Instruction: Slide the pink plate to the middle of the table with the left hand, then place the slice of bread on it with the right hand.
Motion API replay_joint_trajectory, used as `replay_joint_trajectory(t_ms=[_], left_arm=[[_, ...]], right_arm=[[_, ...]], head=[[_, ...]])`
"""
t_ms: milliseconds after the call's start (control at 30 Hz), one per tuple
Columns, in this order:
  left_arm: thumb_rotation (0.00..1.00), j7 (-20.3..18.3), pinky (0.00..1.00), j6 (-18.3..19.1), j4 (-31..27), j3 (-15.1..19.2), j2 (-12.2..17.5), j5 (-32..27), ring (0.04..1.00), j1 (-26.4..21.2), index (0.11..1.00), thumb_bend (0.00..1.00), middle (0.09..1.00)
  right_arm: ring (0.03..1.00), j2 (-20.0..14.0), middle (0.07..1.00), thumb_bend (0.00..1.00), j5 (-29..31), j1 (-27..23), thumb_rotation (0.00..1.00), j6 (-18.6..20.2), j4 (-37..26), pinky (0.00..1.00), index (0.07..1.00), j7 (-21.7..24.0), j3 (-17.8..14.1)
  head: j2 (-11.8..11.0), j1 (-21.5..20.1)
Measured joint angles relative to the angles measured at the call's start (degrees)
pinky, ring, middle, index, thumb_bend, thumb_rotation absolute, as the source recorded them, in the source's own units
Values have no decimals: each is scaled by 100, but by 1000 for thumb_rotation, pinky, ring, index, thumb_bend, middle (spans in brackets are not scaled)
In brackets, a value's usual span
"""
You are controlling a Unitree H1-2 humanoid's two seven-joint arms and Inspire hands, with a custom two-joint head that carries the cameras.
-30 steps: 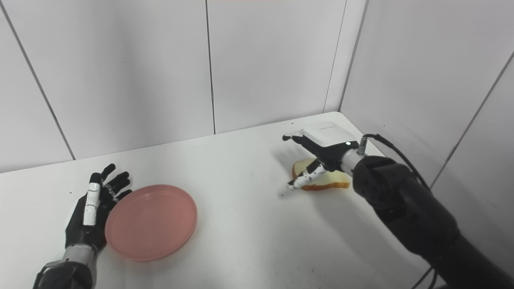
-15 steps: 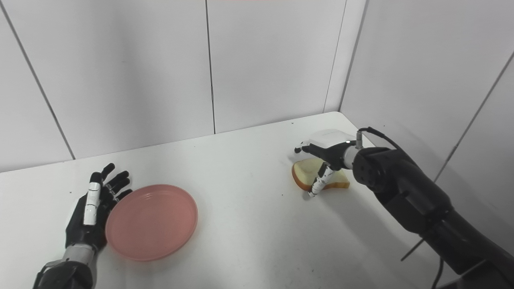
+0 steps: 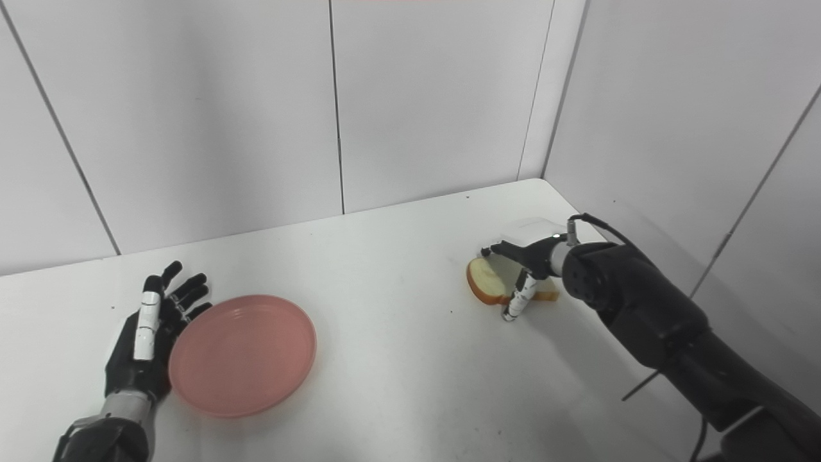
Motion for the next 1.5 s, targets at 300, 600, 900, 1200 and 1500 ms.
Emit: replay_joint_trajectory(t_ms=[300, 600, 900, 1200, 1500], left_arm=[[871, -1, 782, 76, -51, -5, -26, 2, 856, 12, 920, 756, 818], [864, 21, 788, 97, -73, -2, -54, 4, 867, 24, 927, 755, 820], [867, 19, 793, 120, -92, -4, -62, 0, 856, 31, 925, 741, 821], [870, 16, 786, 216, -136, -8, -59, 1, 860, 31, 927, 740, 817], [877, 16, 783, 262, -171, -15, -59, 4, 855, 31, 925, 732, 822]], right_arm=[[947, 118, 916, 1000, -166, -301, 253, -14, 213, 1000, 865, 19, 207], [743, 247, 776, 1000, -166, -421, 172, -157, 621, 635, 811, -376, 175], [473, 269, 500, 636, -128, -461, 18, -188, 702, 426, 635, -375, 195], [437, 240, 462, 529, -91, -444, 0, -191, 680, 417, 500, -342, 179], [413, 208, 467, 529, -35, -421, 0, -209, 672, 333, 496, -385, 186]], head=[[26, 26], [53, 62], [62, 62], [88, 53], [97, 62]])
